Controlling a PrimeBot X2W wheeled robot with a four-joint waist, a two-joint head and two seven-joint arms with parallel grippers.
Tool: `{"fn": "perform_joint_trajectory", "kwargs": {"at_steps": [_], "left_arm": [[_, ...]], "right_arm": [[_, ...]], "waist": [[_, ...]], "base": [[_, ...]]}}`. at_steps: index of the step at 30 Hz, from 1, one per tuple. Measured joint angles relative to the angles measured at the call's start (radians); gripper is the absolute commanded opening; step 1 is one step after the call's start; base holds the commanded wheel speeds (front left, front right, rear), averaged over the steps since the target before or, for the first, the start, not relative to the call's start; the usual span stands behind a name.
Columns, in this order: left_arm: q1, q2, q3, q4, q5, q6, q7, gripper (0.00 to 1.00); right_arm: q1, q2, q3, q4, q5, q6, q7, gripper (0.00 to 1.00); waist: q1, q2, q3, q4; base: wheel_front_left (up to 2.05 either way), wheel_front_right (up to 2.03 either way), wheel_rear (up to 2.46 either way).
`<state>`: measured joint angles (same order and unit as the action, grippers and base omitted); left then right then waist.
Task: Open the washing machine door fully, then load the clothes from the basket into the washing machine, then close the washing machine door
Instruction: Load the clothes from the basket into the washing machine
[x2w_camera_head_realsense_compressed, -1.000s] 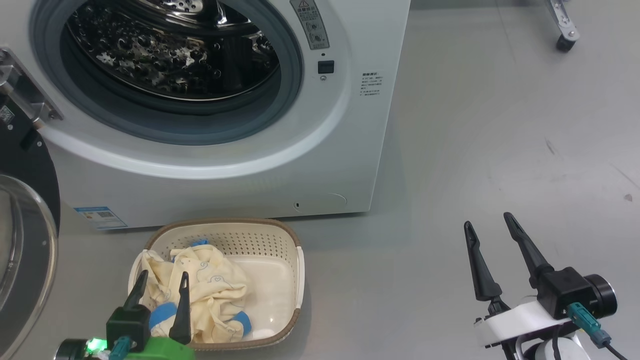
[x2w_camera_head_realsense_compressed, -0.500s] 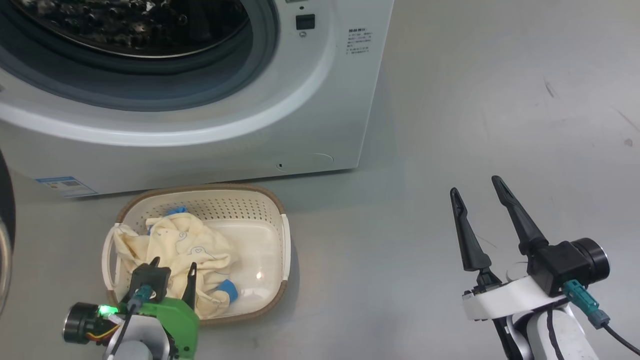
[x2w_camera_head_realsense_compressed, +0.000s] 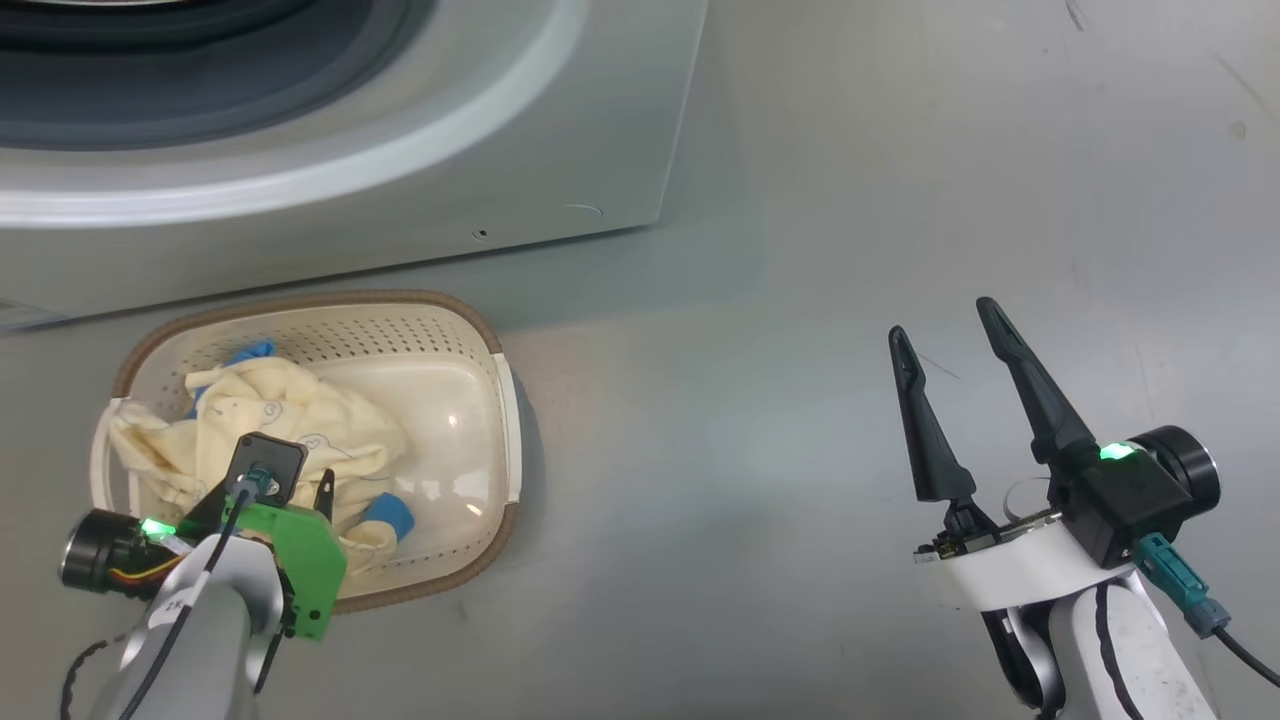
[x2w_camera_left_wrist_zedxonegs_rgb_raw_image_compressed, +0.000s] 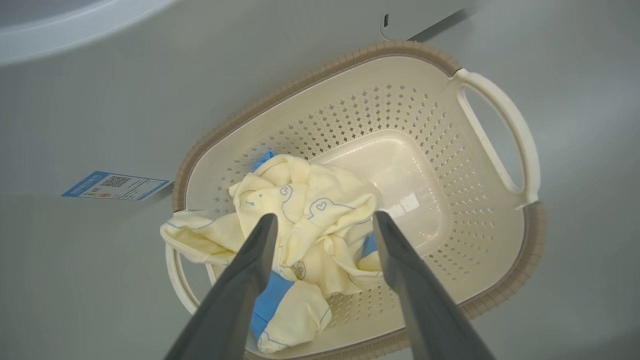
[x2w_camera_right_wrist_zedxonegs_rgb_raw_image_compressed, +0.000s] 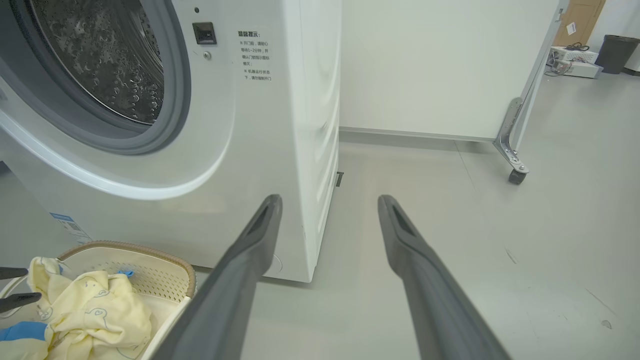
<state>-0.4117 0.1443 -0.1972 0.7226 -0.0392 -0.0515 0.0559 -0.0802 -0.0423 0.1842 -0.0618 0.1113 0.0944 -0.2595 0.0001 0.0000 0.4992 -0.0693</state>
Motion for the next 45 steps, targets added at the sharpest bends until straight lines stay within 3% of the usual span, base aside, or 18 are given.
{"fn": "perform_joint_trajectory", "kwargs": {"at_steps": [28,39,40,41,42,43,45], "left_arm": [[-0.355,0.114,0.091,0.148,-0.015,0.017,0.073,1.0],[-0.407,0.118,0.1,0.239,-0.016,0.022,0.094,1.0],[-0.412,0.118,0.1,0.242,-0.016,0.024,0.094,0.96],[-0.416,0.118,0.1,0.247,-0.016,0.025,0.094,0.36],[-0.42,0.118,0.1,0.252,-0.017,0.026,0.094,0.07],[-0.423,0.118,0.1,0.256,-0.017,0.028,0.094,0.0],[-0.429,0.118,0.1,0.27,-0.017,0.029,0.094,0.0]], "right_arm": [[-0.176,-0.002,0.032,-0.141,0.008,-0.032,0.0,1.0],[-0.223,-0.004,0.043,-0.141,0.019,-0.046,0.0,1.0],[-0.224,-0.004,0.043,-0.14,0.019,-0.046,0.0,1.0],[-0.226,-0.004,0.043,-0.139,0.019,-0.046,0.0,1.0],[-0.23,-0.004,0.044,-0.138,0.019,-0.046,0.0,1.0],[-0.236,-0.004,0.044,-0.137,0.019,-0.046,0.0,1.0],[-0.242,-0.004,0.044,-0.136,0.019,-0.054,0.0,1.0]], "waist": [[0.0,0.0,0.408,-0.085],[0.0,0.0,0.515,-0.091],[0.0,0.0,0.519,-0.091],[-0.0001,0.0,0.522,-0.091],[0.0,0.0,0.523,-0.091],[-0.0001,0.0,0.525,-0.091],[0.0,0.0,0.526,-0.091]], "base": [[0.0,0.0,0.0],[0.0,0.0,0.0],[0.0,0.0,0.0],[0.0,0.0,0.0],[0.0,0.0,0.0],[0.0,0.0,0.0],[0.0,0.0,0.0]]}}
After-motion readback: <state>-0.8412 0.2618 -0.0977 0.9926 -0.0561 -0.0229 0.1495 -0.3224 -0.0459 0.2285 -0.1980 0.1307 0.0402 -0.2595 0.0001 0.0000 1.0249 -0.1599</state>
